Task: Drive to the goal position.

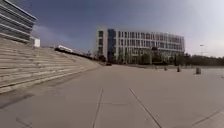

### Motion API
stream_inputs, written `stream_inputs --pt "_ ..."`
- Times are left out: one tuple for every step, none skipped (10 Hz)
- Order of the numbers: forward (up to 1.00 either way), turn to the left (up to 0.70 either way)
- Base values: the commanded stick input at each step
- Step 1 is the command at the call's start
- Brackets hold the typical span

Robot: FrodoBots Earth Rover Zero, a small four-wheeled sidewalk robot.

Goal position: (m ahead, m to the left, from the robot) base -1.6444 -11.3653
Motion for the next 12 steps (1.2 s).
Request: stream_inputs --pt "0.7 0.0" --pt "0.7 0.0" --pt "0.7 0.0" --pt "0.7 0.0" --pt "0.7 0.0" --pt "0.7 0.0" --pt "0.7 0.0" --pt "0.7 0.0" --pt "0.7 0.0" --pt "0.7 0.0" --pt "0.7 0.0" --pt "0.7 0.0"
